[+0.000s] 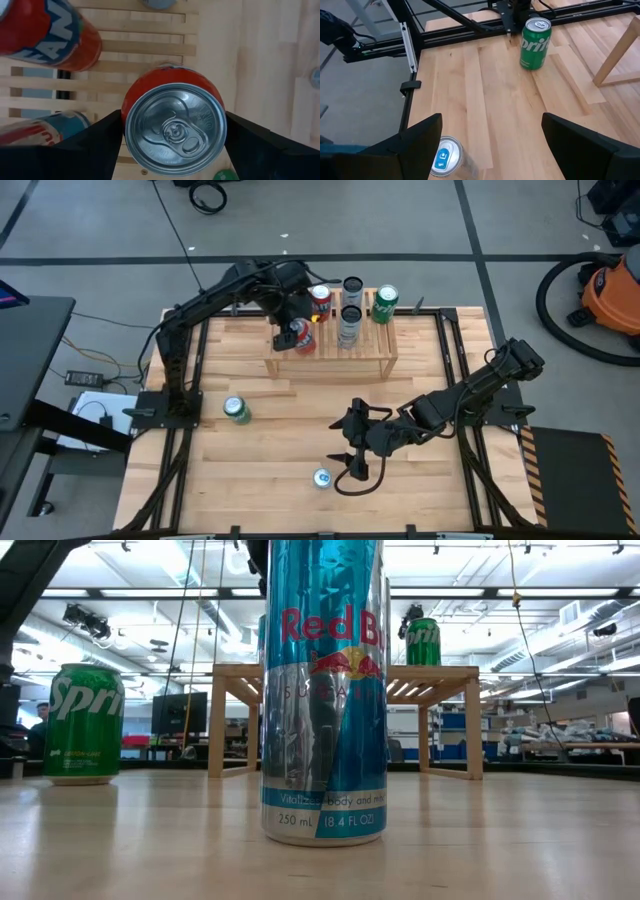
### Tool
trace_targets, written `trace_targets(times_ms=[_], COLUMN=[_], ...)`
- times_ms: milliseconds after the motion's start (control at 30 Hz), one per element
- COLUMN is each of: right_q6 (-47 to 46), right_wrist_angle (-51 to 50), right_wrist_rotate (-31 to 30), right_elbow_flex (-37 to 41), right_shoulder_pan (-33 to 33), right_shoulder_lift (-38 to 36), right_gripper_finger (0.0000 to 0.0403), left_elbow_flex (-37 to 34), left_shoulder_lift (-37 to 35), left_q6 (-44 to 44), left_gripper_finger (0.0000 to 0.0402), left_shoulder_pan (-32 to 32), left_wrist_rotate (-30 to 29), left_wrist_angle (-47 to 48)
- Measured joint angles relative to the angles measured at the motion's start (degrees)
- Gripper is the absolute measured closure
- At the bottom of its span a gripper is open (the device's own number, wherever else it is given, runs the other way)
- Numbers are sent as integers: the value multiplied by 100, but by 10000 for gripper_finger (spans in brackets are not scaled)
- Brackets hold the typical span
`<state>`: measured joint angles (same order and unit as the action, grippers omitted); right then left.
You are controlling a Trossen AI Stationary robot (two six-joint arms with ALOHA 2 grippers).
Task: Place canned beverage on shelf
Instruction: Put the red soda can on the shelf aligned with the other red soda can
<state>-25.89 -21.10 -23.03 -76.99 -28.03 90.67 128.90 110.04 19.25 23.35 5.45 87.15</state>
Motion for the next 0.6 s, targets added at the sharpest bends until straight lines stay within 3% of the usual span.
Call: trace_targets(times_ms=[600], right_q6=[11], right_wrist_angle=[-57], right_wrist_rotate=[12], right_elbow_flex=[0], right_shoulder_pan=[0], right_shoulder_lift=[8], right_gripper_finger=[51], left_elbow_flex=[2], left_shoulder_lift=[6], left_q6=[-9], left_gripper_finger=[89], left_shoulder_pan=[48], left_wrist_rotate=[-120], left_wrist_angle=[7])
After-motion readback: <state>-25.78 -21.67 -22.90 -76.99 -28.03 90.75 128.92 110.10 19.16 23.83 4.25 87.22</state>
